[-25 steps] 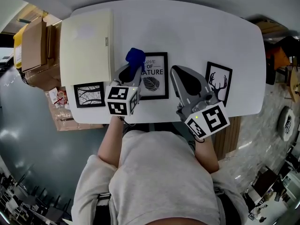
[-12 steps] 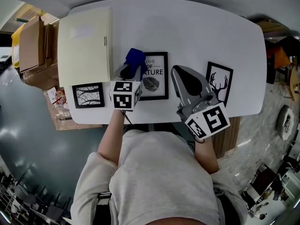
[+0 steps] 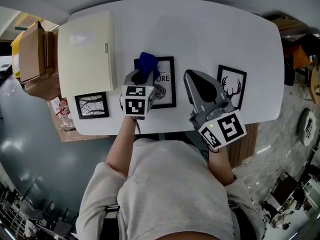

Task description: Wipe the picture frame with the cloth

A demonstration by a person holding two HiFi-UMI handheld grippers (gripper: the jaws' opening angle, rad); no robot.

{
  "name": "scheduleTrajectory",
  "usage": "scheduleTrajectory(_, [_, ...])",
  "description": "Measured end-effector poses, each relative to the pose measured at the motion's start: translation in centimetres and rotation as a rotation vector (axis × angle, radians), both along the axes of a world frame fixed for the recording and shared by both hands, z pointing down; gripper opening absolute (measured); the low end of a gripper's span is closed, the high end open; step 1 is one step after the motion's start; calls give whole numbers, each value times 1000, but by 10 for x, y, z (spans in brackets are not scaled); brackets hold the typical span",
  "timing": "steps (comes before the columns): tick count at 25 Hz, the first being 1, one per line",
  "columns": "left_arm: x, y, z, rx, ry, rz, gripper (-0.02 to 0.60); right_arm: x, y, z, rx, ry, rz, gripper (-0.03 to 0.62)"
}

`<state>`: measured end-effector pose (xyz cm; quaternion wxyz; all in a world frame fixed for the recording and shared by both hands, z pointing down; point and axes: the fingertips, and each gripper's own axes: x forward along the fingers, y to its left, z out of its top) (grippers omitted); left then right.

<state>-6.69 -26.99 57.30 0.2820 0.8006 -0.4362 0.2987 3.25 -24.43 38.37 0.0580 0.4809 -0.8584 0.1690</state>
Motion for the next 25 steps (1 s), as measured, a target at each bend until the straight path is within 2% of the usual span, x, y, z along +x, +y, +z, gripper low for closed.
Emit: scheduleTrajectory(25, [76, 13, 2, -28, -49, 131, 64, 50, 15, 3, 0, -6, 59, 2])
